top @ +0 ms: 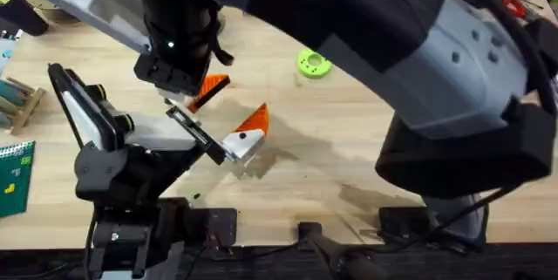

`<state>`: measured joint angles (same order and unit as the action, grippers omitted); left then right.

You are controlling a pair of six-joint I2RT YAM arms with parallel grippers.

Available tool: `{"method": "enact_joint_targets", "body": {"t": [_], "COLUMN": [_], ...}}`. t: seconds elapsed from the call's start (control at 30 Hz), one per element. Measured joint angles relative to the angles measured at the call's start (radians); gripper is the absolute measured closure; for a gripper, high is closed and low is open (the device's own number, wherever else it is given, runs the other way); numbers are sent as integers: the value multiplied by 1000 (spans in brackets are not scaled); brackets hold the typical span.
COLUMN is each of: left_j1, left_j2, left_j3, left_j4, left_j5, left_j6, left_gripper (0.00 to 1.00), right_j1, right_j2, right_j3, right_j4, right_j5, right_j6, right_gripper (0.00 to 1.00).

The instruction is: Pick up the gripper from the table and insert it into the empty holder that is missing its gripper. Then pick up a screw, insert it into the mounting hole, and use the screwdriver to tighten it. Finally, clean up the table by picking up the vegetable and placing it into the bucket.

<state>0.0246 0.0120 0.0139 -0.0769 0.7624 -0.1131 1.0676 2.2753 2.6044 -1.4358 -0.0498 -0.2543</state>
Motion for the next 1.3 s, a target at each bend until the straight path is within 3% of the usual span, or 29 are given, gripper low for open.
{"method": "enact_joint_targets", "body": {"t": [1.3], "left_j1": [0], "left_j2": [0], "left_j3": [0], "left_j4": [0], "left_j5": [0], "left_j6": [3], "left_gripper": [28], "right_j1": [11], "right_j2": [17], "right_j3": [15], "right_j4": [21], "right_j5": [0], "right_j6": [1], "right_gripper": [996]}}
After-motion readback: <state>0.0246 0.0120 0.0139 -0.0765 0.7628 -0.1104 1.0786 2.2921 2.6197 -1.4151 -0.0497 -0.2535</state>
